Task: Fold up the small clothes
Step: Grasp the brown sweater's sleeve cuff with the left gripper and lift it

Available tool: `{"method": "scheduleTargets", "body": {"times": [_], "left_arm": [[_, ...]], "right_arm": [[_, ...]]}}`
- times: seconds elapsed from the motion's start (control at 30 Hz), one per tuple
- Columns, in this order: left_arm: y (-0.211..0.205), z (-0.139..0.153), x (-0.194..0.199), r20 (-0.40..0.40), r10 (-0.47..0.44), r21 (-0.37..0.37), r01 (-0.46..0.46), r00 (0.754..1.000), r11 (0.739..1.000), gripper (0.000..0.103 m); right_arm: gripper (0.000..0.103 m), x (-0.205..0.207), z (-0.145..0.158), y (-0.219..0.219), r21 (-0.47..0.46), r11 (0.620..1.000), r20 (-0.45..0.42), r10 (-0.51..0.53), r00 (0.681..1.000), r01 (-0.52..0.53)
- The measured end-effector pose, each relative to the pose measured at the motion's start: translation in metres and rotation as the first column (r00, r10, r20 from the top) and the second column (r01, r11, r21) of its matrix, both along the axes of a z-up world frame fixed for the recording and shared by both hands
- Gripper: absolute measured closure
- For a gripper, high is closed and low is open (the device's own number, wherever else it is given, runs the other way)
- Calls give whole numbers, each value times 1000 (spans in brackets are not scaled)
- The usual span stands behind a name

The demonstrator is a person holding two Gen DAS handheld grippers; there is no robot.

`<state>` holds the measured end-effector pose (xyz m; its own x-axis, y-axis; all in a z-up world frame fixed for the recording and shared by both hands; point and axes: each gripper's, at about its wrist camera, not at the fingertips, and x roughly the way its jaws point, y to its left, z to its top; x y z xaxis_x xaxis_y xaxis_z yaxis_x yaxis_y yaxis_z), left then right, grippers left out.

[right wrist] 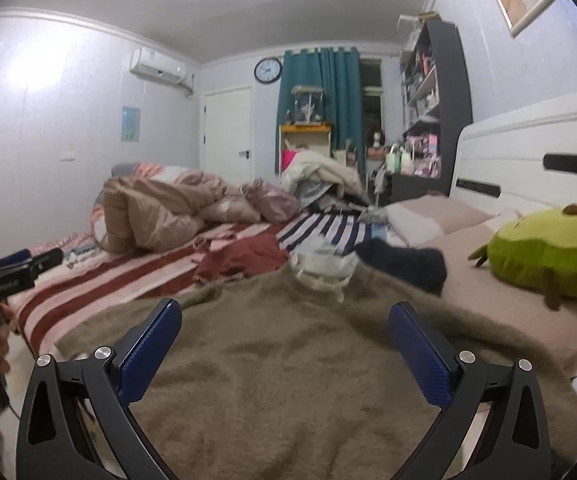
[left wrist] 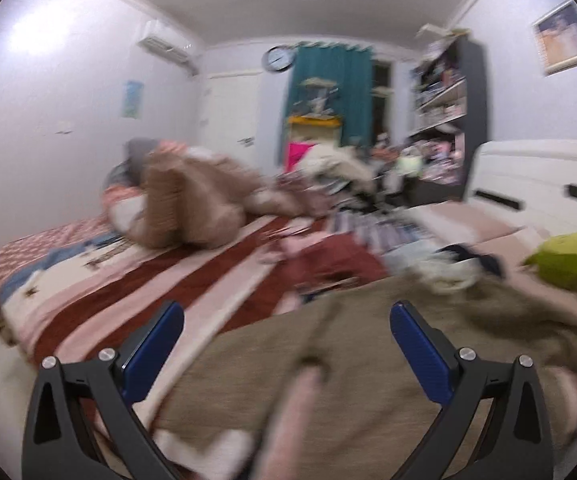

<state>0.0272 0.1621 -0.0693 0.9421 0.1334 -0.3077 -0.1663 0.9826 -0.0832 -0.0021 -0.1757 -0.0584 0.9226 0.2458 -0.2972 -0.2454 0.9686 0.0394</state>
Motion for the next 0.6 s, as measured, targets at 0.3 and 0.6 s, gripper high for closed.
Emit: {"method": "scheduleTargets", "body": {"times": [0.3, 0.6], "left_arm": [[87, -91, 53, -255, 77, -34, -88, 964, 996, 23], [88, -156, 73, -434, -7, -141, -60, 901, 988, 44]], "right_arm": [[0, 25, -38, 9, -6, 999, -128, -37, 991, 37], [0, 27, -39, 15, -6, 999, -120, -35, 992, 34]]}}
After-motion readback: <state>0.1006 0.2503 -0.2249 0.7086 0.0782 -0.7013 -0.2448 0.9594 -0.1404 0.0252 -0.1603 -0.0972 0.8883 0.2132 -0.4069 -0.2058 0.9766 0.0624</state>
